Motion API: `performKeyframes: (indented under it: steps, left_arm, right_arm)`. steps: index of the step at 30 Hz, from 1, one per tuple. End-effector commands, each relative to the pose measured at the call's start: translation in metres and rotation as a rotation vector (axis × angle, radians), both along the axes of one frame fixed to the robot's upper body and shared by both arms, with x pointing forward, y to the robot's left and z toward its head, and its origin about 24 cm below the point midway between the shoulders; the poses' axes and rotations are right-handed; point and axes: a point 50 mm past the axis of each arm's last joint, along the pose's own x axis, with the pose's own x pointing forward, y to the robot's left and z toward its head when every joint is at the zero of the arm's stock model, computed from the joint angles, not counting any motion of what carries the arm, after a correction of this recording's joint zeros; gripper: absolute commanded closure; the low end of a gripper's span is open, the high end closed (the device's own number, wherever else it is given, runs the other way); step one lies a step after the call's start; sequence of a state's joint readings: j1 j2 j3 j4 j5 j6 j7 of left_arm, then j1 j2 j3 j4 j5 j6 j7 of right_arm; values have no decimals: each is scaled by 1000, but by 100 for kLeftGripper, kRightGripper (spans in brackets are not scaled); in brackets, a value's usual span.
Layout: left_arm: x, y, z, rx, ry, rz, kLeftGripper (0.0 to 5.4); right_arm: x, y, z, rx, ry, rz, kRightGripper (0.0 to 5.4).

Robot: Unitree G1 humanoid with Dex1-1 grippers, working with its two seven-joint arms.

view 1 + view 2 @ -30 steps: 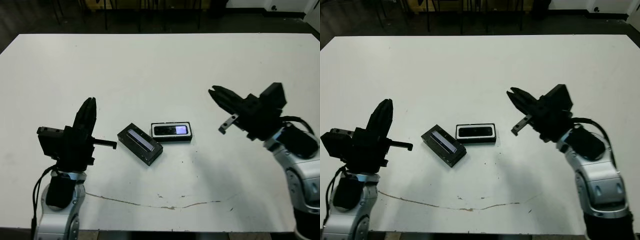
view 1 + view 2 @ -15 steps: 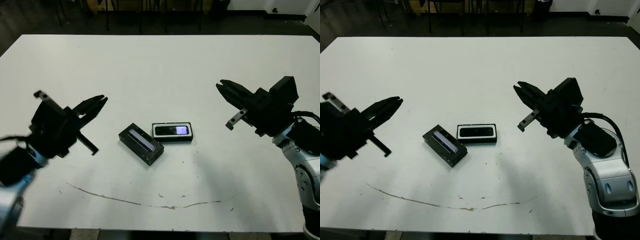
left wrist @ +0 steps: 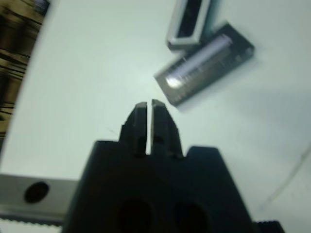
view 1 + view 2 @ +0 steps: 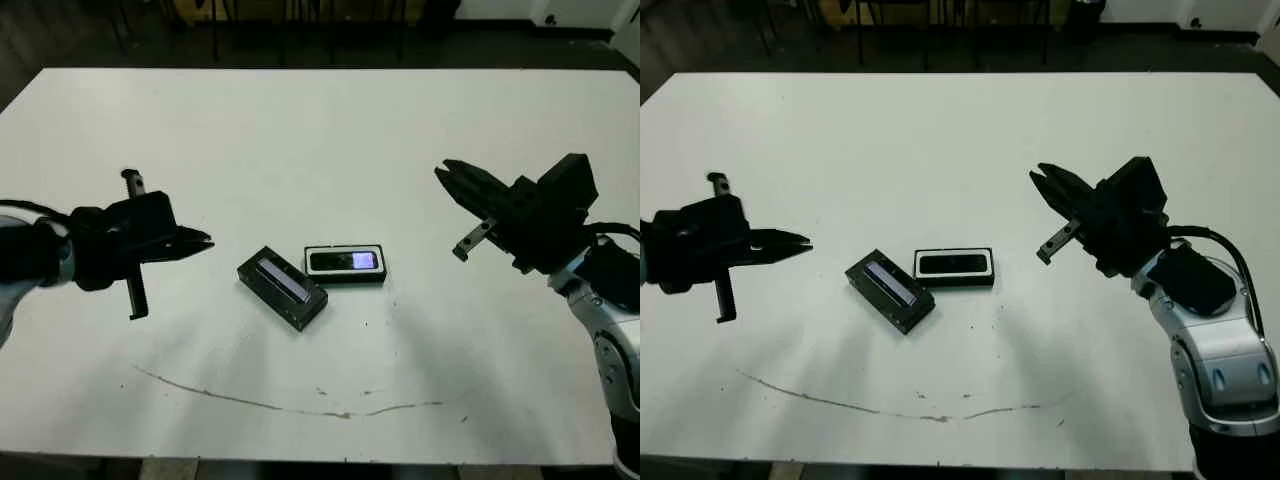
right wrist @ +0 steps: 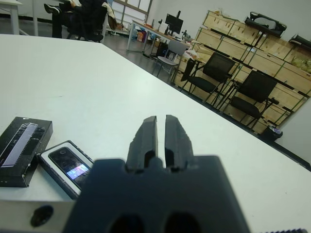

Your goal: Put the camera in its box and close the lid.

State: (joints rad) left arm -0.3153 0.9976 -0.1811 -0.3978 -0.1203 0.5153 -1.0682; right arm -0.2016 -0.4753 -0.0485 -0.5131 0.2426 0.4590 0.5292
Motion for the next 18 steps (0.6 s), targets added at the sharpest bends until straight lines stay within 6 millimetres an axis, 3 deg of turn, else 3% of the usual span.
performKeyframes:
  steps: [1,18]
  left_arm:
    - [4,5,-9,49,93,-1,540]
    - [17,1,-29,63,256,-20,540]
  right_arm:
    - [0,-3,1,-32,7,-11,539]
    - [4,-3,2,-16,9,9,539]
